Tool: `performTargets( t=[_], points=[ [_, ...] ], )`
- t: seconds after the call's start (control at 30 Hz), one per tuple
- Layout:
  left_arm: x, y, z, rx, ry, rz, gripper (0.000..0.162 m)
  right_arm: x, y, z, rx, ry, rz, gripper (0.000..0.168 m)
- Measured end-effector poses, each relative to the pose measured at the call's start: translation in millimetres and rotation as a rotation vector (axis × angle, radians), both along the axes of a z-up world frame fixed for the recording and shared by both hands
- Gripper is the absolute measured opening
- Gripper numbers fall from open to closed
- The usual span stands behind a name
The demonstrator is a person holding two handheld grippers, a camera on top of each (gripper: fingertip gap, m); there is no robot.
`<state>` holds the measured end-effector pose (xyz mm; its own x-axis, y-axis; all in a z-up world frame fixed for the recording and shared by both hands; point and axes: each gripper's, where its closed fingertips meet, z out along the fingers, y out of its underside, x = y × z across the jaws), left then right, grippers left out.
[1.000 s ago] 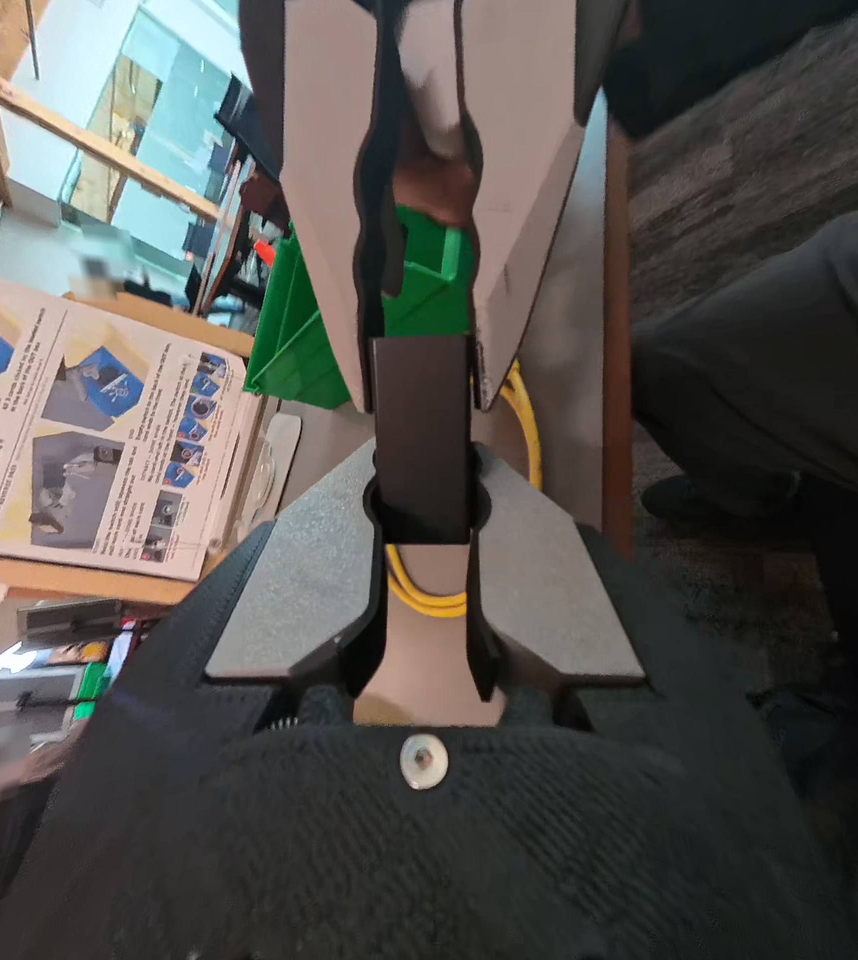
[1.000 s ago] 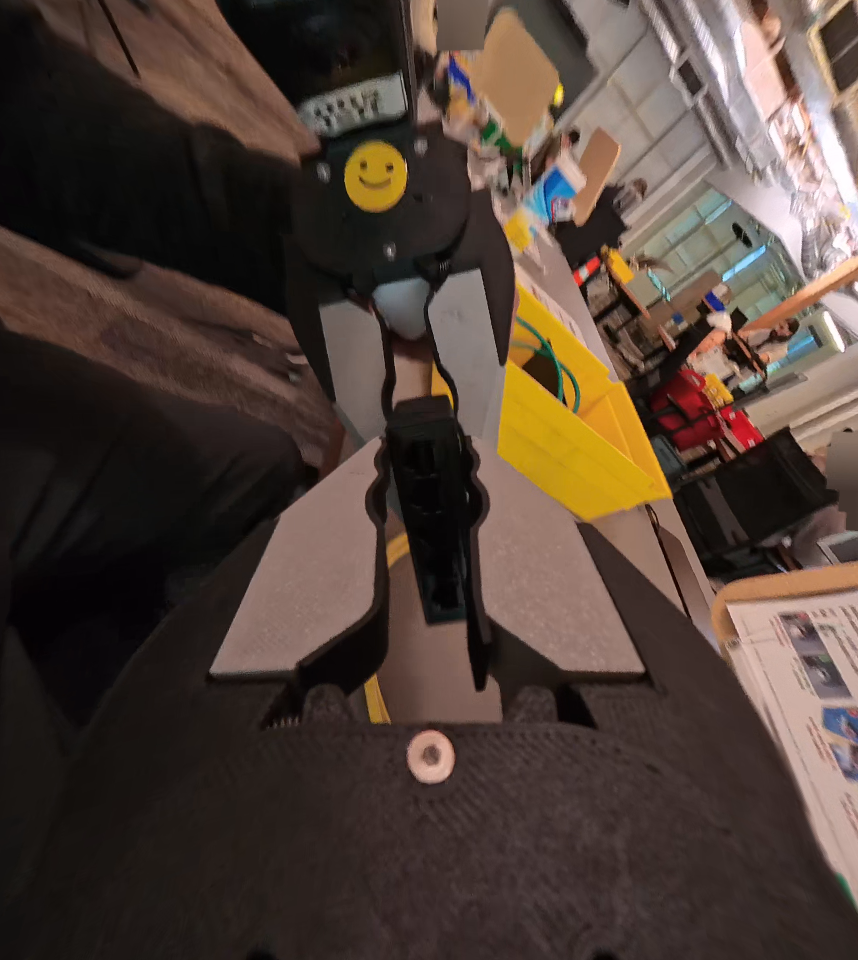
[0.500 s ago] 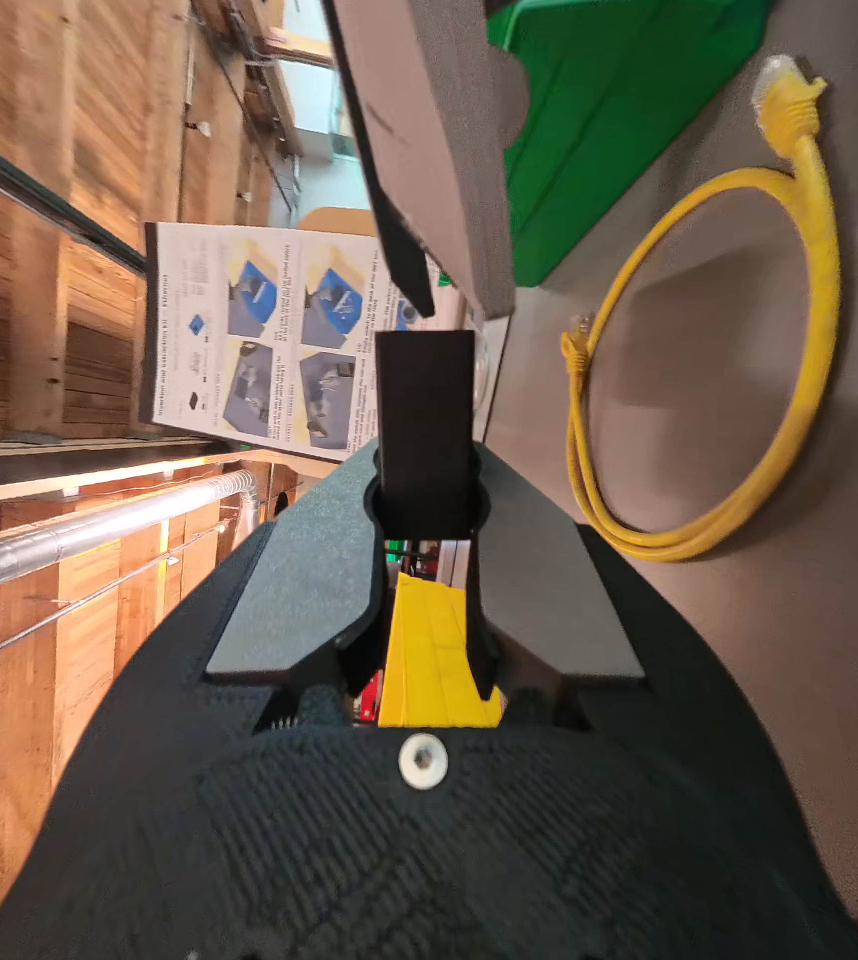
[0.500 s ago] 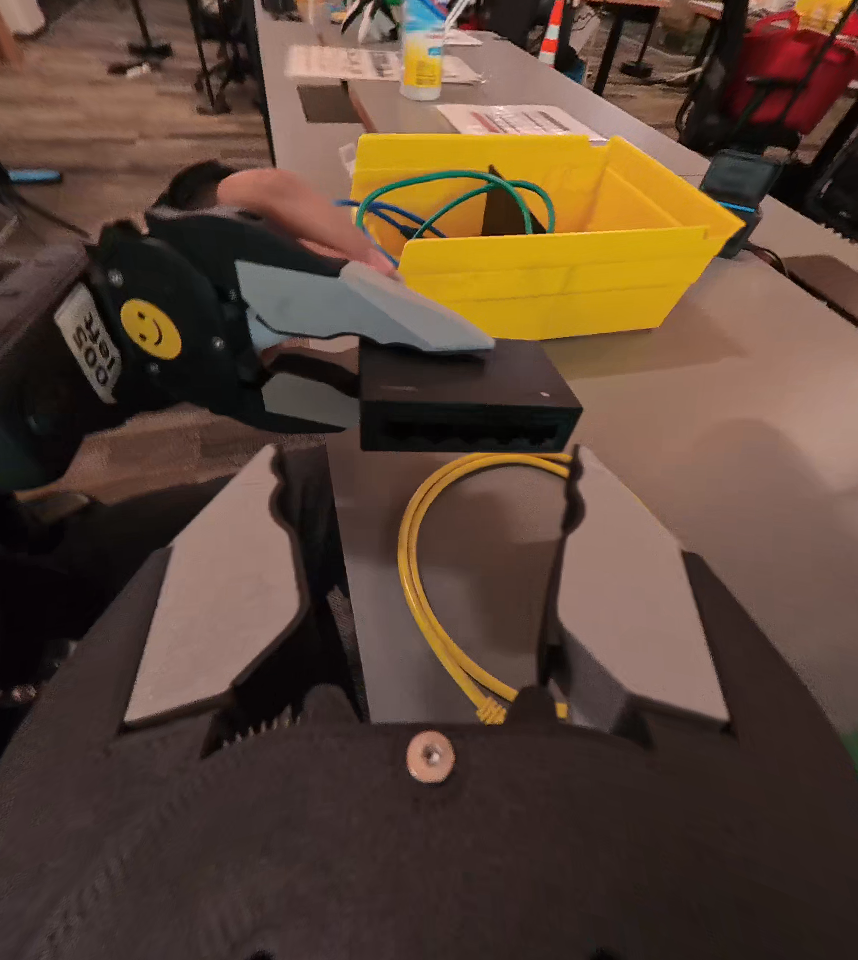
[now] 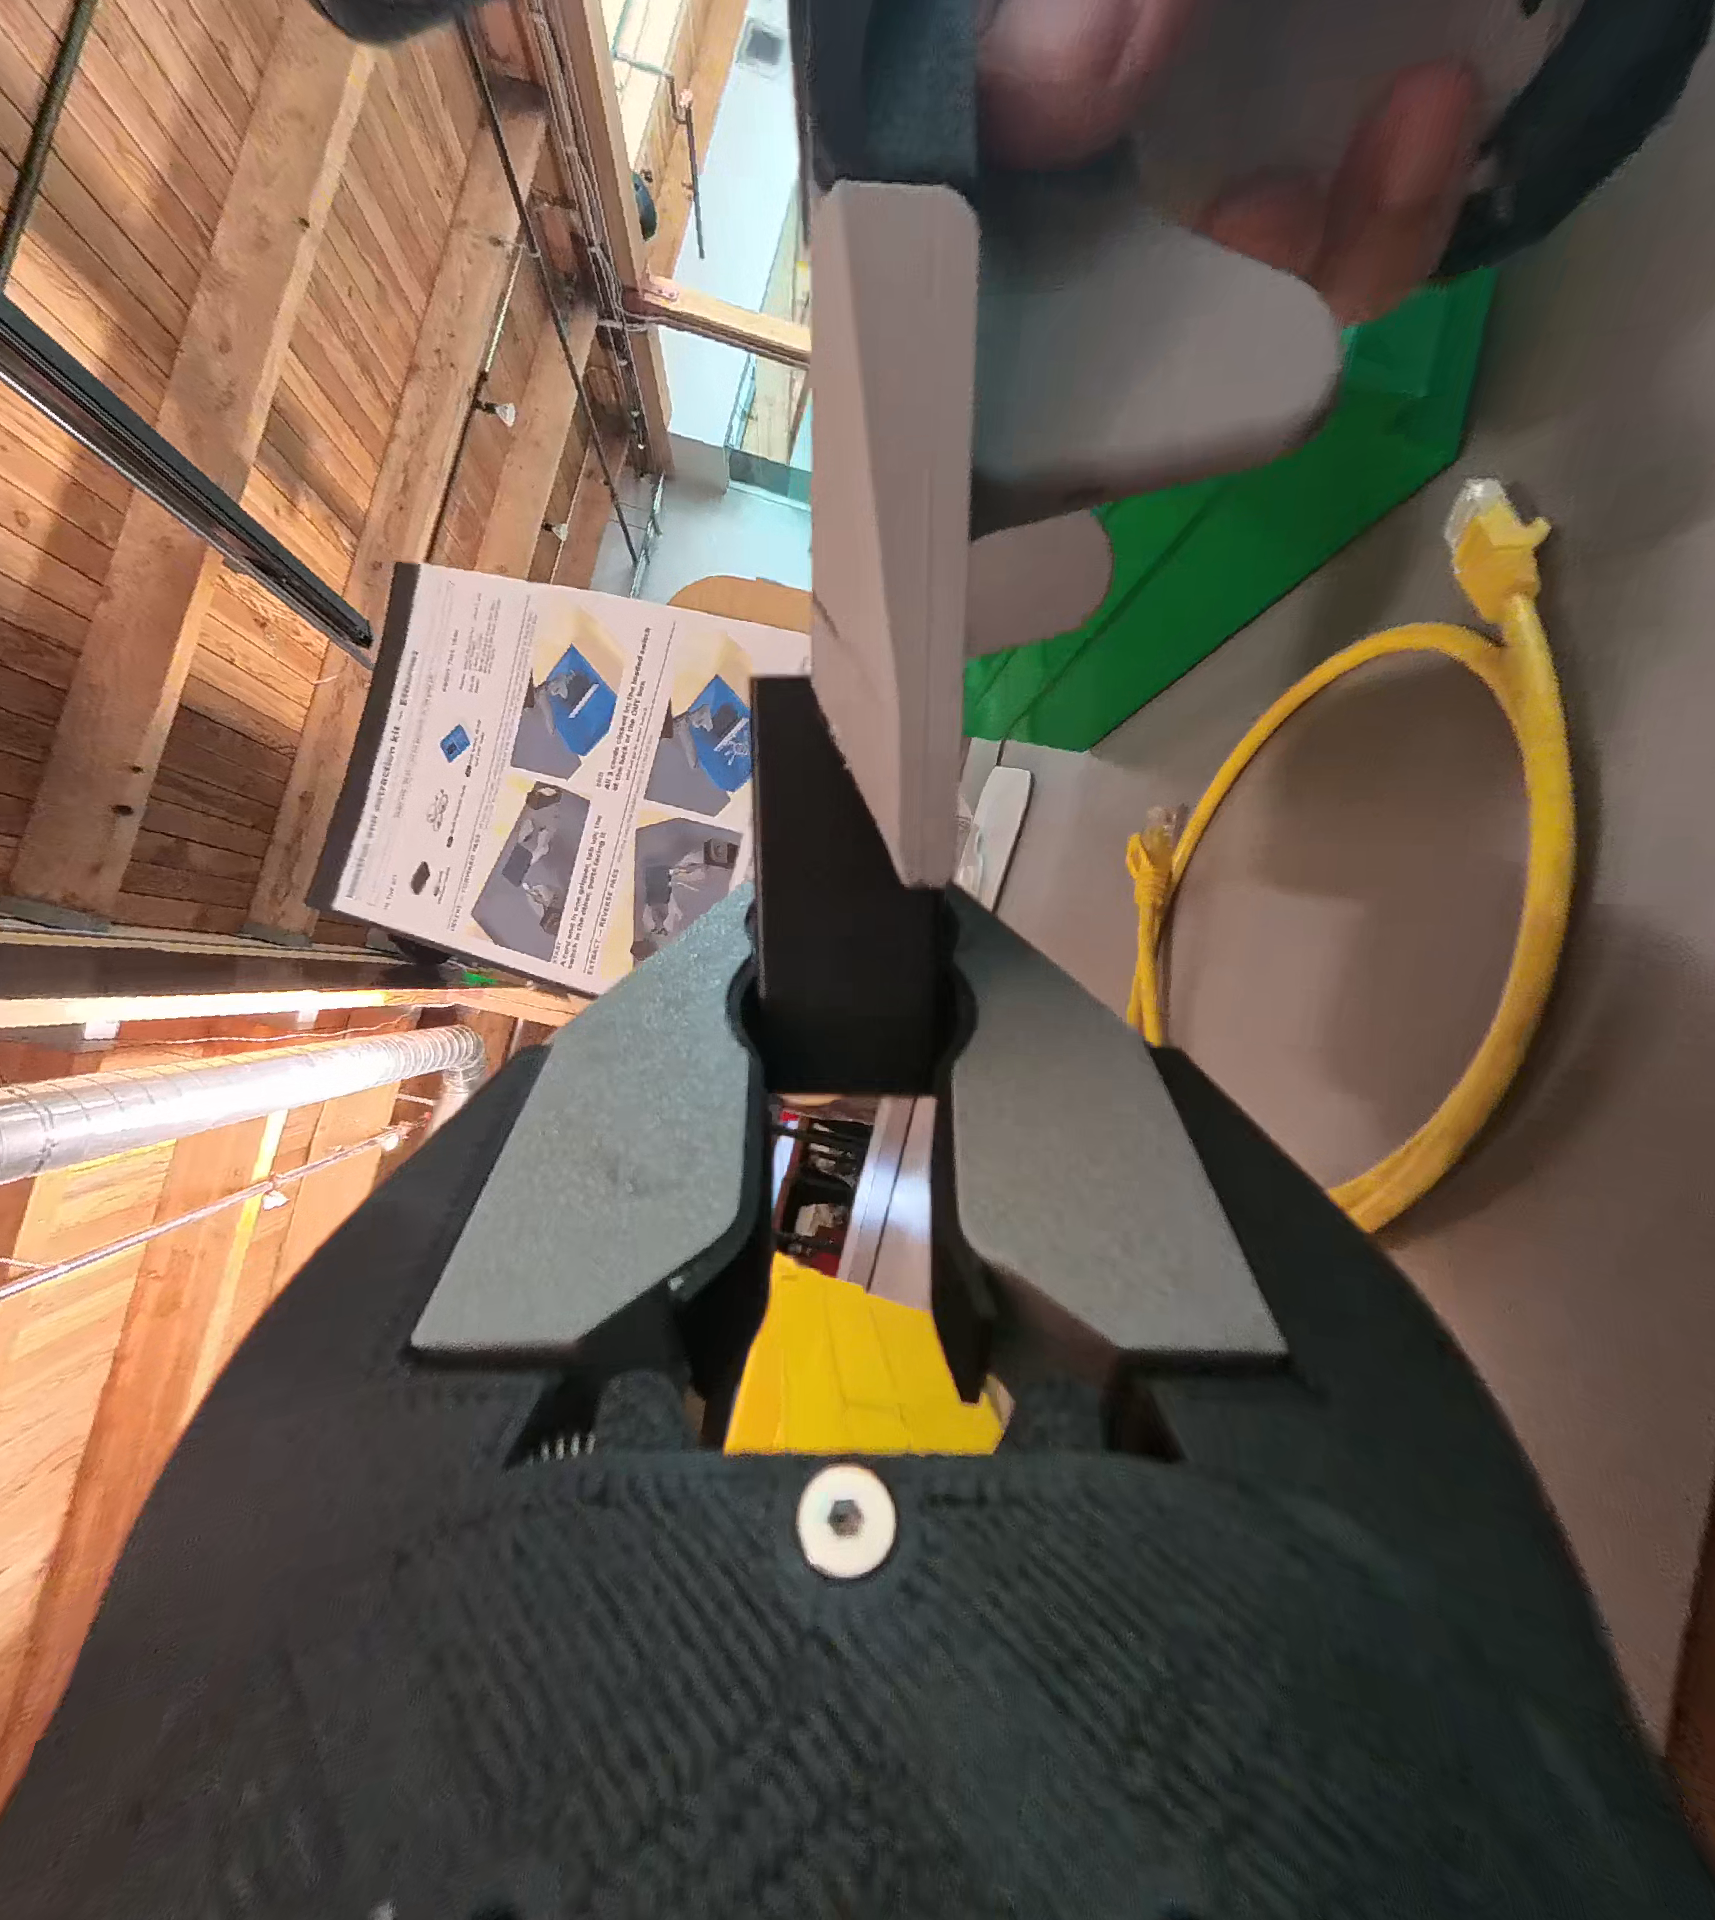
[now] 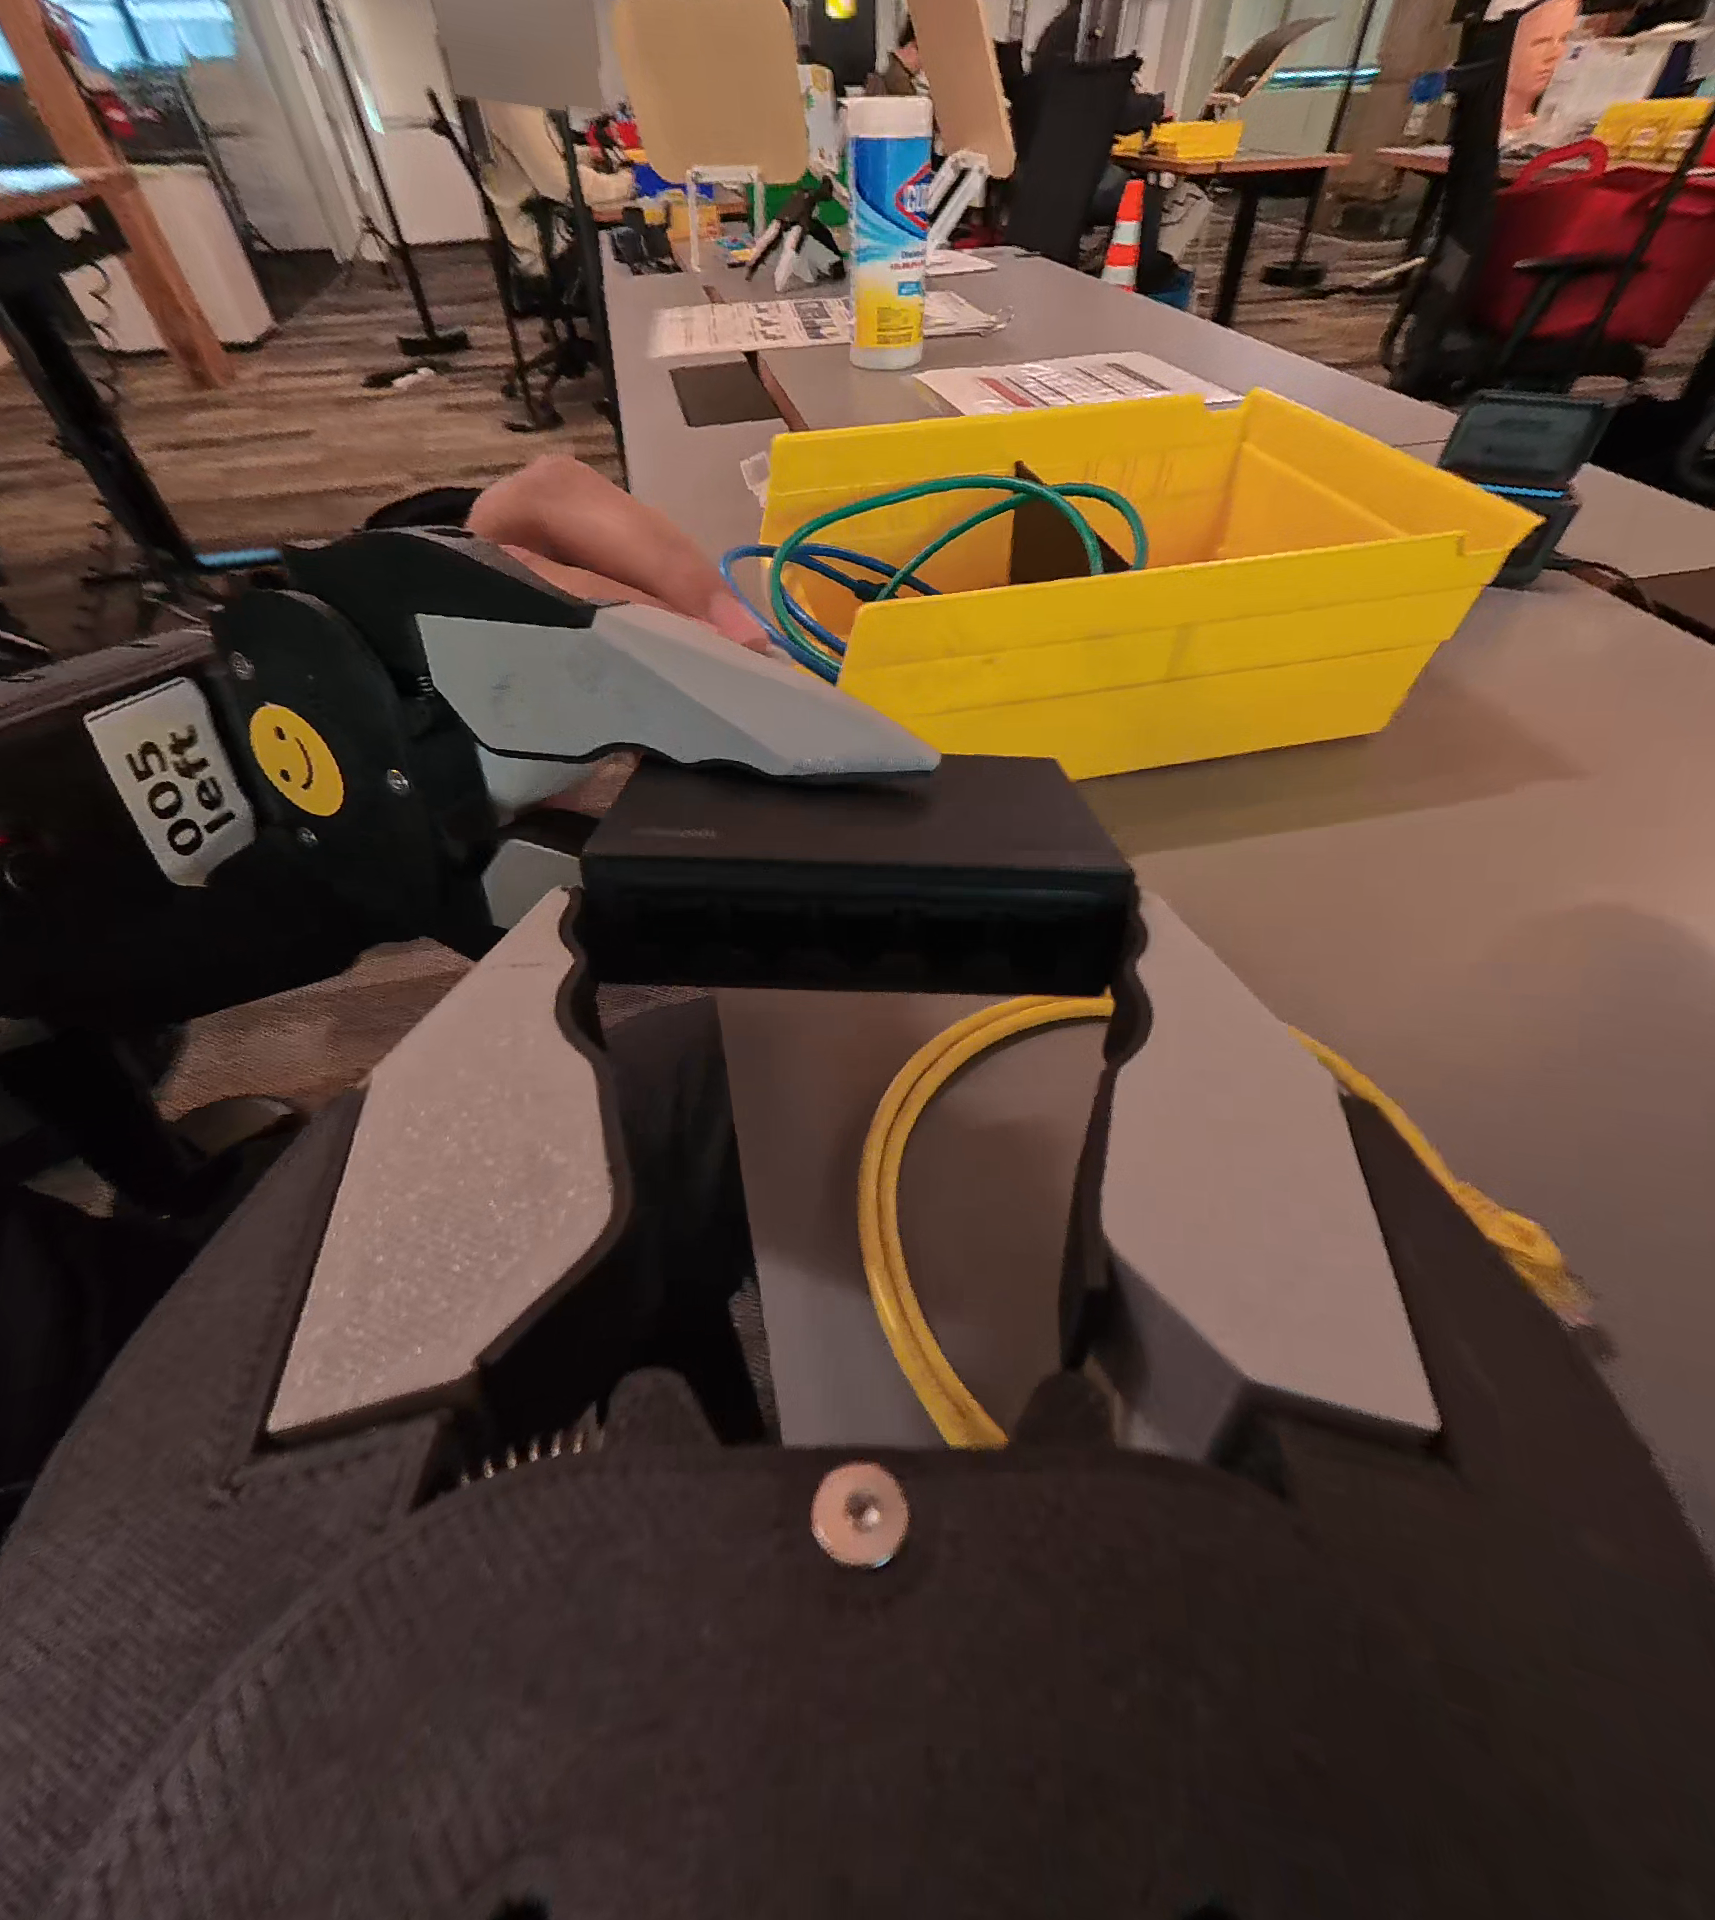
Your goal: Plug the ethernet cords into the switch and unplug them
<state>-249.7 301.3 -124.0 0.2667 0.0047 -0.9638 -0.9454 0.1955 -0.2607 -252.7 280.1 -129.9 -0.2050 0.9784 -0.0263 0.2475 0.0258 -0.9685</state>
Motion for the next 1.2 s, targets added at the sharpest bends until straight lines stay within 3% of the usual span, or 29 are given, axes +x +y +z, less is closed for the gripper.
performTargets(
  t=[0.33, 0.53, 0.8, 1.0, 1.13, 1.2],
  points=[
    [9, 1, -5, -0.058, -0.002, -0.017, 0.027, 5, -3, -10, -0.036, -0.046, 0.066, 0.097],
    [-21, 4, -2, -0.088, -0.053, 0.019, 0.027, 42, 34, -13, 0.186, -0.182, -0.1, 0.076],
    [-32, 1, -18, -0.181, -0.003, 0.007, 0.027, 104, 52, -71, 0.462, -0.569, -0.115, 0.032],
    [-33, 3, -24, -0.188, 0.039, 0.029, 0.027, 87, 60, -115, 0.625, -0.765, -0.139, 0.038],
    [-34, 0, -19, -0.169, 0.032, 0.022, 0.027, 76, 71, -126, 0.677, -0.79, -0.193, 0.014],
    [-36, 0, -16, -0.158, 0.029, 0.025, 0.027, 73, 72, -126, 0.672, -0.783, -0.203, 0.013]
  ],
)
